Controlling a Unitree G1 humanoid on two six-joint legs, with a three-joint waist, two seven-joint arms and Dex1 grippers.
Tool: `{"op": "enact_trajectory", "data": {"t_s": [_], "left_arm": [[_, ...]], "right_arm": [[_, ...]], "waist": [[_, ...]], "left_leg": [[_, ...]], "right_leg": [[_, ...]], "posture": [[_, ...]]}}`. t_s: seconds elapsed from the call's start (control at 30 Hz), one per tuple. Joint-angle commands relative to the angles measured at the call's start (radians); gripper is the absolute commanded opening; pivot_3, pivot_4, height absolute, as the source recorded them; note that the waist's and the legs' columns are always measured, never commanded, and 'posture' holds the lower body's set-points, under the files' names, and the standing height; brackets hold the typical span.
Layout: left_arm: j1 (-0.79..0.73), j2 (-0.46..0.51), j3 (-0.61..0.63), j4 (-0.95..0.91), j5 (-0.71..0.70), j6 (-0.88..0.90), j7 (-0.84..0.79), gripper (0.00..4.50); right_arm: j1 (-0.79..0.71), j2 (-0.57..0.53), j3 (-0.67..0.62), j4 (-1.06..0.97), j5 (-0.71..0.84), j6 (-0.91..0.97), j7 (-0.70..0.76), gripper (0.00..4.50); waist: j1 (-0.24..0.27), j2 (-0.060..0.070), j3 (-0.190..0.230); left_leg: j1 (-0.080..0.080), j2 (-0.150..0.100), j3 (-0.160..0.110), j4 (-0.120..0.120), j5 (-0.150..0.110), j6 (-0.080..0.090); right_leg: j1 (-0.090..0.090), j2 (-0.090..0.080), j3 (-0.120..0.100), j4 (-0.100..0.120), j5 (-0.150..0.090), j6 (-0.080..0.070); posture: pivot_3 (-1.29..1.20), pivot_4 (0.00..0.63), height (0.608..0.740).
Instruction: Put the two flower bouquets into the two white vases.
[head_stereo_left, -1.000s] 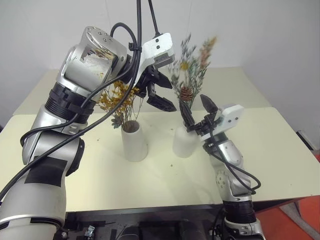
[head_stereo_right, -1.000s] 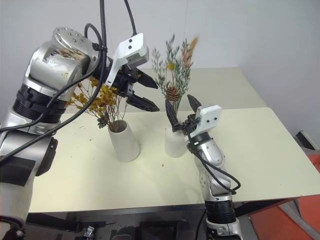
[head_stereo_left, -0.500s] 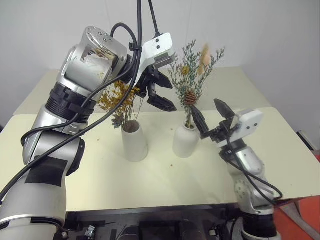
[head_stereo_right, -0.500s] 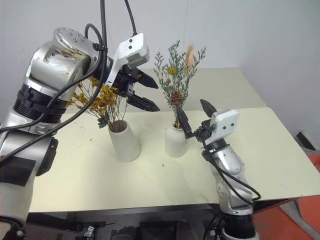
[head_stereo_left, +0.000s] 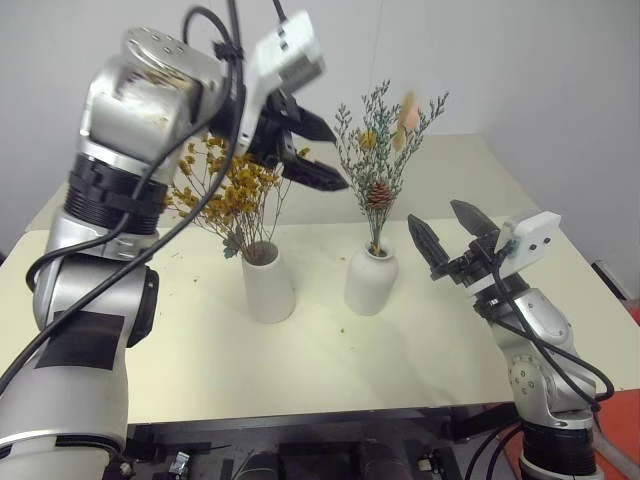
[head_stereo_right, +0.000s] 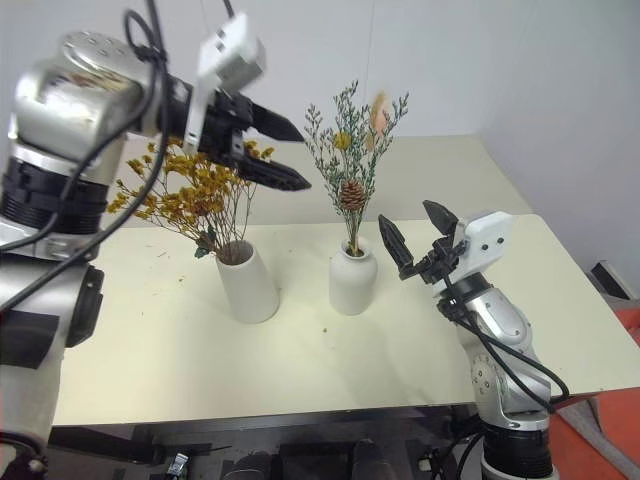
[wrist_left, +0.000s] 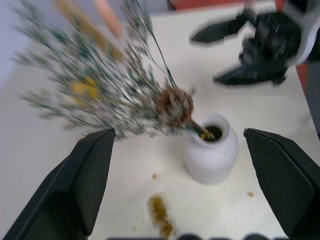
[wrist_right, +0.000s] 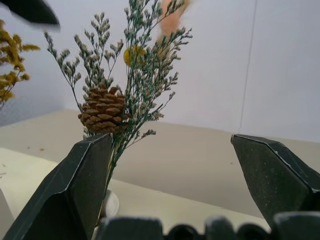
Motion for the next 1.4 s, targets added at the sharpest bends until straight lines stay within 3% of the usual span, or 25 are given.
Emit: {"op": "enact_trajectory", "data": {"t_s": [0.03, 0.3, 0.53, 0.67, 0.77, 0.97, 1.2, 1.4], "left_arm": [[-0.047, 0.032, 0.098, -0.011, -0.037, -0.015, 0.035, 4.5], [0.018, 0.165, 0.226, -0.031, -0.055, -0.034, 0.122, 4.5], [0.302, 0.331, 0.446, -0.124, -0.084, -0.152, 0.225, 4.5], [0.56, 0.378, 0.624, -0.211, -0.128, -0.179, 0.246, 4.5], [0.755, 0.359, 0.77, -0.3, -0.171, -0.184, 0.275, 4.5], [1.114, 0.233, 1.033, -0.483, -0.316, -0.207, 0.258, 4.5], [1.379, 0.198, 1.064, -0.52, -0.398, -0.28, 0.169, 4.5], [1.471, 0.178, 1.016, -0.523, -0.449, -0.354, 0.117, 4.5]], "right_arm": [[-0.042, -0.028, -0.035, 0.013, 0.034, -0.003, 0.032, 4.47], [-0.107, -0.11, -0.069, 0.113, 0.054, -0.001, 0.11, 4.47], [-0.149, -0.221, -0.125, 0.203, 0.096, 0.04, 0.191, 4.47], [-0.164, -0.284, -0.146, 0.248, 0.114, 0.071, 0.249, 4.47], [-0.168, -0.333, -0.156, 0.276, 0.119, 0.083, 0.291, 4.47], [-0.177, -0.388, -0.155, 0.323, 0.097, 0.071, 0.336, 4.47], [-0.172, -0.397, -0.146, 0.345, 0.074, 0.03, 0.389, 4.47], [-0.115, -0.45, -0.159, 0.326, 0.122, 0.079, 0.51, 4.47]], "waist": [[0.0, 0.0, 0.0], [-0.002, 0.0, 0.0], [-0.001, 0.0, 0.0], [0.001, -0.002, -0.001], [0.003, -0.003, -0.002], [0.003, -0.005, -0.003], [0.003, -0.006, -0.003], [0.007, -0.006, -0.004]], "left_leg": [[0.0, 0.0, 0.0, 0.0, 0.0, 0.0], [0.002, 0.0, 0.001, -0.001, 0.0, 0.0], [0.005, 0.001, 0.004, -0.001, 0.0, 0.0], [0.005, 0.0, 0.005, -0.001, 0.0, 0.0], [0.005, 0.0, 0.005, -0.002, 0.0, 0.0], [0.006, 0.001, 0.006, -0.002, 0.0, 0.0], [0.016, 0.001, 0.006, -0.003, 0.0, 0.0], [0.021, 0.002, 0.006, -0.004, 0.0, 0.0]], "right_leg": [[0.0, 0.0, 0.0, 0.0, 0.0, 0.0], [0.001, 0.0, 0.001, 0.001, 0.0, 0.0], [0.001, 0.001, 0.004, 0.002, 0.0, 0.0], [0.001, -0.001, 0.005, 0.002, 0.001, -0.001], [0.001, 0.0, 0.005, 0.002, 0.001, -0.002], [0.003, -0.001, 0.005, 0.0, 0.002, -0.003], [0.013, -0.001, 0.004, -0.002, 0.0, 0.0], [0.018, -0.001, 0.004, -0.004, -0.004, -0.005]], "posture": [[0.0, 0.15, 0.74], [0.0, 0.15, 0.74], [0.0, 0.15, 0.74], [0.0, 0.15, 0.74], [0.0, 0.15, 0.74], [0.0, 0.15, 0.74], [0.0, 0.15, 0.74], [0.0, 0.15, 0.74]]}}
